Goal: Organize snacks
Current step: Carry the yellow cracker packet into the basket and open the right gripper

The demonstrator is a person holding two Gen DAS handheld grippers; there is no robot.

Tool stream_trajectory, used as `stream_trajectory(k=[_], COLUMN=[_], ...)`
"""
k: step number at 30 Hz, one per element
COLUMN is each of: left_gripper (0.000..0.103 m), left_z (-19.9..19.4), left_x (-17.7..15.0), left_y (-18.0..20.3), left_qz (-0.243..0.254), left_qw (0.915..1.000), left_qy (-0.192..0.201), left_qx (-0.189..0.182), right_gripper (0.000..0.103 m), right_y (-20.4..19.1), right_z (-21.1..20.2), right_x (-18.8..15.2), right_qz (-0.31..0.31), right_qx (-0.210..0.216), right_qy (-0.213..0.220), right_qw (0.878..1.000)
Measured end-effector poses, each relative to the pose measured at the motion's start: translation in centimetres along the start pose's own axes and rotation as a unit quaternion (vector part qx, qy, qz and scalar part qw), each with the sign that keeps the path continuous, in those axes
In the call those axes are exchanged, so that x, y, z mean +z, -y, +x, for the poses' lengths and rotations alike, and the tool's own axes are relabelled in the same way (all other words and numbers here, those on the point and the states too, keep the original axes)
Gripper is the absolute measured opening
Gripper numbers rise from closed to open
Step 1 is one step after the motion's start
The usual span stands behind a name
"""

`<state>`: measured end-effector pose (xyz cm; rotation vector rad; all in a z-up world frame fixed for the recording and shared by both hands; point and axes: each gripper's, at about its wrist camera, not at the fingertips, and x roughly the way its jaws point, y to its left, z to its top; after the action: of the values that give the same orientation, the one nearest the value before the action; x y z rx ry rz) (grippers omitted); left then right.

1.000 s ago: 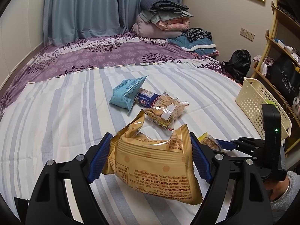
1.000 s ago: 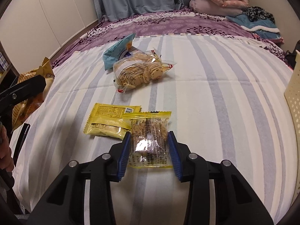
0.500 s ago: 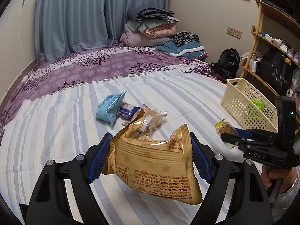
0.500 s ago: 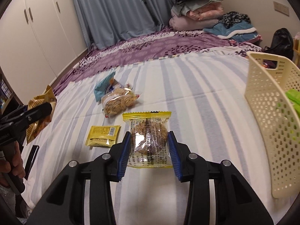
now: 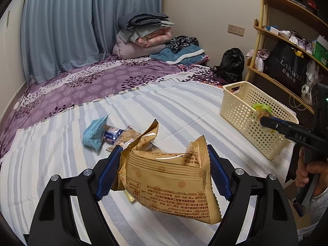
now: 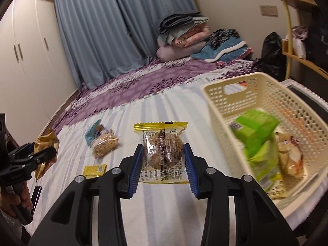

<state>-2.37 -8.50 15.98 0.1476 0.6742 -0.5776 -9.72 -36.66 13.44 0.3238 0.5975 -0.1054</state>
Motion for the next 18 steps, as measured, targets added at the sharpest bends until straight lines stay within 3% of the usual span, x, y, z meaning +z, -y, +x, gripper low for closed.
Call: stream_trajectory(k=[8, 18], left_gripper=[0.082, 0.082], left_z=[0.3, 0.8], left_x=[0.7, 1.5], left_y=[2.4, 5.0], left_qz=[0.022, 0.045], left_qw=[0.9996, 0.9984], left_qy=[0.001, 0.001], left_qx=[-0.015, -0.033], right_gripper=[0.04, 0.04], right_y=[5.4, 10.5], right_z=[-2.6, -3.1], right_x=[0.5, -0.2], right_qz=[0.034, 0.072], right_qx=[-0.053, -0.103], right_qy=[0.029, 0.033], right_qw=[0.998, 0.992])
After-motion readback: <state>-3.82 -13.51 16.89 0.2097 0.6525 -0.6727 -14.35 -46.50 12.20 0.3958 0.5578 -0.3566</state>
